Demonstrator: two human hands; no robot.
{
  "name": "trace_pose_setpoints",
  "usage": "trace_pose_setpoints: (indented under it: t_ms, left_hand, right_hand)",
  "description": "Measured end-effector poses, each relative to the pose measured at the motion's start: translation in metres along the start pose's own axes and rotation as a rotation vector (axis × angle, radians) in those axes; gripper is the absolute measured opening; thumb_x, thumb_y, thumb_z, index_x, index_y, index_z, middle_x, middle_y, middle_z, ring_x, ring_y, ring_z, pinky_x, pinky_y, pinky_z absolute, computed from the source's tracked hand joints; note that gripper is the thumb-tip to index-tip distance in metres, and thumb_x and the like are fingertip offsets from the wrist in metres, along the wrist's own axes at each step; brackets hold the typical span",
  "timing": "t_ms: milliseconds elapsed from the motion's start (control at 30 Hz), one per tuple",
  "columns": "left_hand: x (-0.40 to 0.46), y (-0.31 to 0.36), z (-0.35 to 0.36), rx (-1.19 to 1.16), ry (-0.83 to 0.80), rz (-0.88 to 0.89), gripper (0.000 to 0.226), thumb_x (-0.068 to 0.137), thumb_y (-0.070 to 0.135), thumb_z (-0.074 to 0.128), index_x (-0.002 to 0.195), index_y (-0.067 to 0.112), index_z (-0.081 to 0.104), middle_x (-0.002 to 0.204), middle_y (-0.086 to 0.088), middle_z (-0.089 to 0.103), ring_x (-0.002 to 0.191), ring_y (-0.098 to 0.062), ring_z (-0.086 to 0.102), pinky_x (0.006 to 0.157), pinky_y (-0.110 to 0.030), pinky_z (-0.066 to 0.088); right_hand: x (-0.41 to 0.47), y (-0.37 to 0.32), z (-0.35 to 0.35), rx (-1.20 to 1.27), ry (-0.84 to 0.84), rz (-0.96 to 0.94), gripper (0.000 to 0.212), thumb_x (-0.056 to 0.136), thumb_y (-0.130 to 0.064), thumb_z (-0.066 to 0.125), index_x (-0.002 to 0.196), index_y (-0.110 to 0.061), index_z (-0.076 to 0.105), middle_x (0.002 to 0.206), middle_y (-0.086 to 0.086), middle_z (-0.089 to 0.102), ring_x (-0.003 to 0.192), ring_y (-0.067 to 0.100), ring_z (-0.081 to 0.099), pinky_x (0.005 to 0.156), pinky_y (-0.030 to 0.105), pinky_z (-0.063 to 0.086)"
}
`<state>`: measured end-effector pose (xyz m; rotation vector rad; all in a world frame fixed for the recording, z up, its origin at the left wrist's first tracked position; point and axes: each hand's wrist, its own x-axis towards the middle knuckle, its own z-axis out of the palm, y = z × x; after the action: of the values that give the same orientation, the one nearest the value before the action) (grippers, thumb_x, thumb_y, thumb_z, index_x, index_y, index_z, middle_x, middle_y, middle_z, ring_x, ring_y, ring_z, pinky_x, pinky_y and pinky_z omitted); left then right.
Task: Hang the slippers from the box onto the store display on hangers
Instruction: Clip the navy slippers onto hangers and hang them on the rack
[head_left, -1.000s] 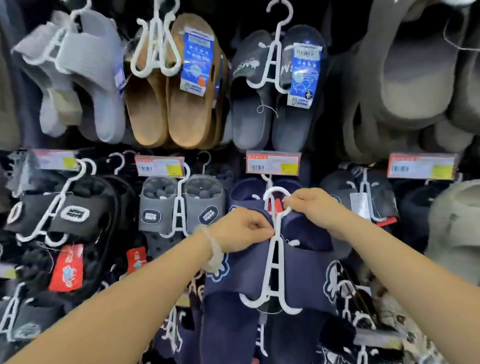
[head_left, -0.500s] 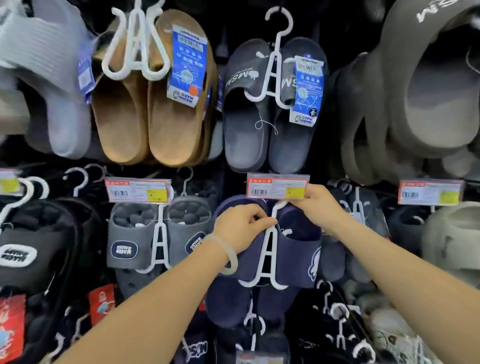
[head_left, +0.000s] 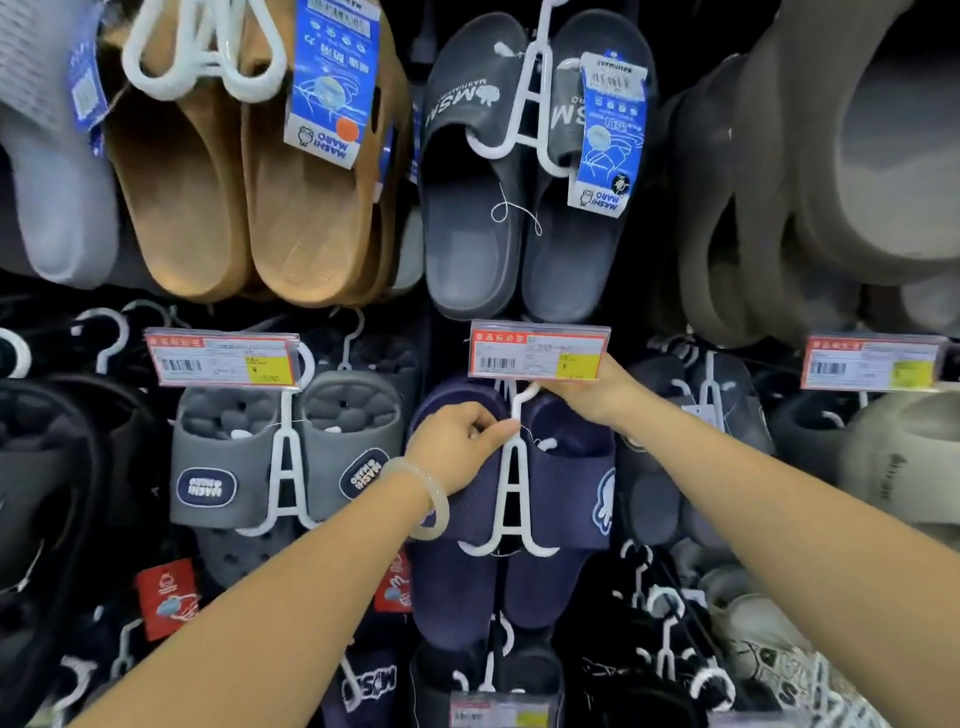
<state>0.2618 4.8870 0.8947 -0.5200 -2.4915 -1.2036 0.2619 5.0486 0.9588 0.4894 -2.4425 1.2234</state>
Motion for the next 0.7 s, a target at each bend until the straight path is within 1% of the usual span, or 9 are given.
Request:
trace_pose_setpoints:
  t_ms: [67, 100, 200, 233, 333, 400, 467, 600, 700]
  left_hand:
    - [0.001, 0.000, 0.001, 0.002, -0.023, 0.009, 0.022, 0.082, 0.044, 0.062, 0.073, 0.024, 0.057, 0.068, 0.006, 0.055, 0.068, -0.012, 0.052, 0.075, -0.030, 0.045]
    - [0.000, -0.001, 0.001, 0.001, -0.036, 0.015, 0.021, 0.080, 0.043, 0.065, 0.076, 0.023, 0.059, 0.071, 0.006, 0.057, 0.072, -0.012, 0.054, 0.077, -0.029, 0.045]
    - [-0.006, -0.006, -0.003, 0.072, -0.051, 0.032, 0.037, 0.070, 0.044, 0.074, 0.097, 0.022, 0.062, 0.086, 0.006, 0.063, 0.087, -0.013, 0.060, 0.088, -0.030, 0.047]
    - [-0.009, -0.008, -0.005, 0.139, -0.042, 0.046, 0.046, 0.067, 0.047, 0.076, 0.103, 0.023, 0.061, 0.091, 0.006, 0.065, 0.093, -0.014, 0.061, 0.093, -0.031, 0.045]
    - [-0.017, -0.012, -0.007, 0.379, -0.044, 0.096, 0.062, 0.064, 0.054, 0.074, 0.115, 0.026, 0.054, 0.102, 0.004, 0.066, 0.104, -0.019, 0.057, 0.100, -0.034, 0.036]
    - [-0.021, -0.013, -0.005, 0.447, -0.046, 0.106, 0.064, 0.066, 0.054, 0.073, 0.120, 0.026, 0.051, 0.101, 0.000, 0.064, 0.105, -0.023, 0.054, 0.099, -0.034, 0.034]
    - [-0.022, -0.013, -0.003, 0.447, -0.042, 0.104, 0.065, 0.067, 0.052, 0.073, 0.121, 0.025, 0.050, 0.106, -0.004, 0.062, 0.106, -0.025, 0.052, 0.098, -0.034, 0.033]
    - [-0.025, -0.018, -0.001, 0.420, -0.026, 0.117, 0.077, 0.066, 0.052, 0.074, 0.131, 0.023, 0.043, 0.124, -0.004, 0.056, 0.118, -0.026, 0.044, 0.103, -0.035, 0.032]
    - [-0.039, -0.020, 0.002, 0.368, 0.053, 0.169, 0.089, 0.064, 0.050, 0.076, 0.137, 0.018, 0.037, 0.136, -0.003, 0.047, 0.129, -0.024, 0.036, 0.110, -0.034, 0.028]
  right_hand:
    - [0.001, 0.005, 0.001, -0.051, 0.022, 0.023, 0.023, 0.088, -0.014, 0.060, 0.110, -0.011, 0.065, 0.116, 0.005, 0.065, 0.106, 0.016, 0.059, 0.100, 0.036, 0.046]
    - [0.000, 0.011, 0.001, -0.084, 0.036, 0.018, 0.024, 0.088, -0.019, 0.061, 0.110, -0.014, 0.066, 0.117, 0.004, 0.066, 0.108, 0.016, 0.060, 0.100, 0.034, 0.046]
    - [-0.015, 0.021, -0.001, -0.141, 0.042, -0.065, 0.033, 0.087, -0.028, 0.061, 0.120, -0.022, 0.060, 0.116, -0.012, 0.061, 0.106, 0.005, 0.054, 0.087, 0.002, 0.038]
    - [-0.019, 0.027, -0.002, -0.153, 0.036, -0.084, 0.038, 0.084, -0.034, 0.063, 0.122, -0.026, 0.058, 0.117, -0.012, 0.059, 0.108, 0.006, 0.053, 0.090, 0.003, 0.038]
    - [-0.029, 0.048, -0.004, -0.319, -0.037, -0.079, 0.073, 0.069, -0.053, 0.069, 0.133, -0.032, 0.042, 0.137, -0.002, 0.046, 0.130, 0.017, 0.039, 0.110, 0.036, 0.033]
    - [-0.033, 0.055, -0.003, -0.422, -0.094, -0.049, 0.095, 0.061, -0.061, 0.069, 0.142, -0.031, 0.028, 0.148, 0.000, 0.031, 0.138, 0.021, 0.026, 0.114, 0.040, 0.025]
    - [-0.034, 0.055, -0.001, -0.481, -0.122, -0.046, 0.111, 0.053, -0.072, 0.061, 0.146, -0.031, 0.016, 0.154, 0.001, 0.019, 0.142, 0.022, 0.015, 0.116, 0.042, 0.019]
    - [-0.038, 0.052, 0.000, -0.498, -0.111, -0.022, 0.104, 0.068, -0.058, 0.068, 0.148, -0.032, 0.008, 0.157, 0.002, 0.006, 0.145, 0.025, 0.005, 0.118, 0.044, 0.014]
    - [-0.046, 0.049, 0.004, -0.531, 0.018, -0.072, 0.098, 0.071, -0.052, 0.070, 0.147, -0.028, 0.013, 0.157, 0.004, 0.008, 0.145, 0.027, 0.005, 0.118, 0.045, 0.014]
